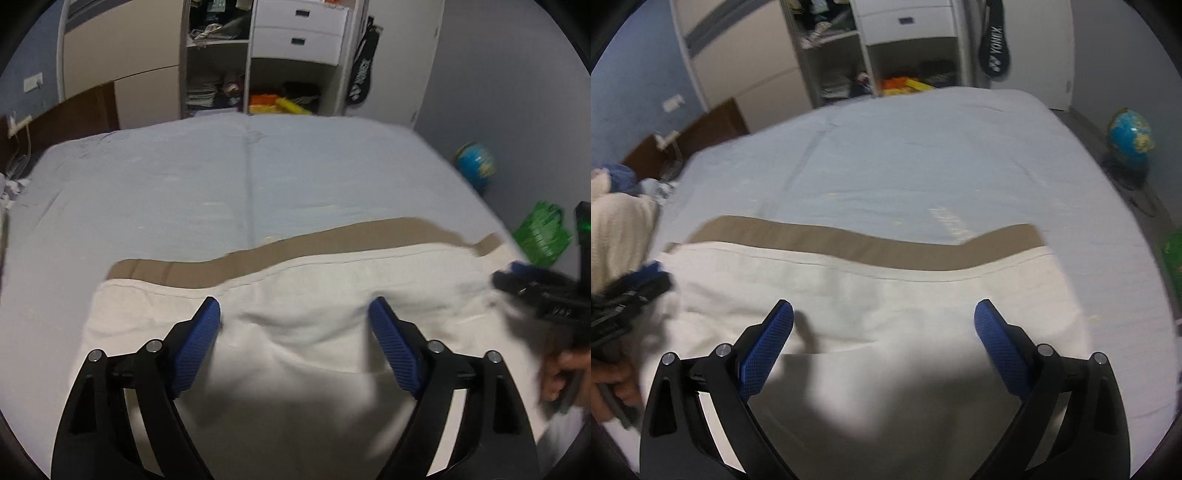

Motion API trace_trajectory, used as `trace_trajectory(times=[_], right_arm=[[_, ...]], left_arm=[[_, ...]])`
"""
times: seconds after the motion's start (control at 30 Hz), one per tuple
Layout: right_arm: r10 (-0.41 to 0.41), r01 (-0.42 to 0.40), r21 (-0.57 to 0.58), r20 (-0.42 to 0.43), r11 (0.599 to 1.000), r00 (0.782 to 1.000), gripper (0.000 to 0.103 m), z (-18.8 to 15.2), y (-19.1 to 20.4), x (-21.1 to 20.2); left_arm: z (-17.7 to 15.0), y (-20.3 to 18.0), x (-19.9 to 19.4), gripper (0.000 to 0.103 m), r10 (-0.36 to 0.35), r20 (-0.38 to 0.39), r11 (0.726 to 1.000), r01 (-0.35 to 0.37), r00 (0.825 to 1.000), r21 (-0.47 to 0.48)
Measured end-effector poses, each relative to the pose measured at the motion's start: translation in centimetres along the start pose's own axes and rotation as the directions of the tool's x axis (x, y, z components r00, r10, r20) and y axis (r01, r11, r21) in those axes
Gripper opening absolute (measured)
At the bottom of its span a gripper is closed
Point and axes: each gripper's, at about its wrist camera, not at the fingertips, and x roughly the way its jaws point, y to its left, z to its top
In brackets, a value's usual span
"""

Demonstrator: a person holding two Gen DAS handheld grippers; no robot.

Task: Fold large clothes
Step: 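Press the folded hem flat onto the jacket with both grippers, then open both grippers and withdraw them from the folded jacket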

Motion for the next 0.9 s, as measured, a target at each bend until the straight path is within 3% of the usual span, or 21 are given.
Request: trace_trajectory(times=[0.13,0.37,0.9], right_arm=[[-0.014,0.016,0.027,-0.075,1.0,0.997,0.094,-0.3,-1.2,2.6],[-0.007,0.011,0.039,-0.095,0.999,0.995,0.095,-0.6,-1.1,4.5],[0.013,-0.008,0.056,-0.08,0.998,0.997,0.096,-1.8,-1.5,5.4]], left_arm=[[-1.2,2.0,2.4,0.09,-0.011,-0.058,0.999,0.009,0.998,-0.038],[-2.3,3.4,4.7,0.095,-0.065,-0.055,0.992,0.058,0.996,-0.116],[-3.4,4.3,4.8,0.096,-0.095,-0.027,0.985,0.089,0.995,-0.151]])
